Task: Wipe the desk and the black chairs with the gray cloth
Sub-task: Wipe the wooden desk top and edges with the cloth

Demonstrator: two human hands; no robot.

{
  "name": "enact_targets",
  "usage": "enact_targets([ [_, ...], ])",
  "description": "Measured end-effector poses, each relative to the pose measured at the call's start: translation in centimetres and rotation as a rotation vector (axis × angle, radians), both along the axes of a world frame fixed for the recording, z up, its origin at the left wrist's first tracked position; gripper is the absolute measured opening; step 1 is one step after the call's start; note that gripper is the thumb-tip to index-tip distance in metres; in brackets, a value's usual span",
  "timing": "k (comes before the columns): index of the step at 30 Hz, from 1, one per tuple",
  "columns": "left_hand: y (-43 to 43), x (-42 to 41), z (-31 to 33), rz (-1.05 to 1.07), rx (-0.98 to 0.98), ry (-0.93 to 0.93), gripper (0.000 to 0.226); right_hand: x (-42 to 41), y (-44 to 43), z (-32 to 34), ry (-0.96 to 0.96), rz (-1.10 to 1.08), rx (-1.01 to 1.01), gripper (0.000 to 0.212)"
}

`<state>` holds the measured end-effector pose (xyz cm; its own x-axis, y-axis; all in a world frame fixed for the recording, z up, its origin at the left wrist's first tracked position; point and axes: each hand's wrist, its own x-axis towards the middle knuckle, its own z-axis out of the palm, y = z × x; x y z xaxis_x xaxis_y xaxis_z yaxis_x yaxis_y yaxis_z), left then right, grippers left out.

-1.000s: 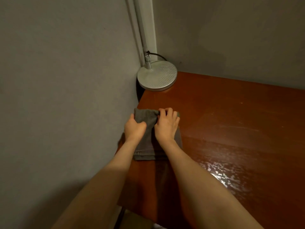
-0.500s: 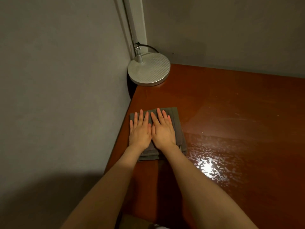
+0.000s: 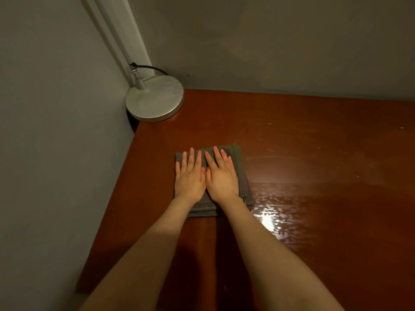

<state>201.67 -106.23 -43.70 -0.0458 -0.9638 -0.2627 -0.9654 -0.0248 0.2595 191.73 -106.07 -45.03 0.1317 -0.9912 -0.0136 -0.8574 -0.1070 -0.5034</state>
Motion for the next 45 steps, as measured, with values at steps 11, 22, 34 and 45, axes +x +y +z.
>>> enact_targets([
  [11,0.0,-11.3,-0.3,-0.123,-0.047,-0.031,0.052,-11.1,1.1,0.1,0.006,-0.136,0.004,0.048],
  [22,1.2,-23.6,-0.3,-0.256,-0.041,0.004,0.051,-23.1,3.6,0.1,0.017,-0.283,-0.009,0.047],
  [34,3.8,-38.0,-0.5,-0.433,-0.080,0.042,0.052,-36.9,7.6,0.0,0.050,-0.464,-0.034,0.046],
  [45,4.9,-43.9,0.1,-0.515,0.020,0.207,0.058,-43.1,9.7,0.4,0.097,-0.548,0.039,0.047],
])
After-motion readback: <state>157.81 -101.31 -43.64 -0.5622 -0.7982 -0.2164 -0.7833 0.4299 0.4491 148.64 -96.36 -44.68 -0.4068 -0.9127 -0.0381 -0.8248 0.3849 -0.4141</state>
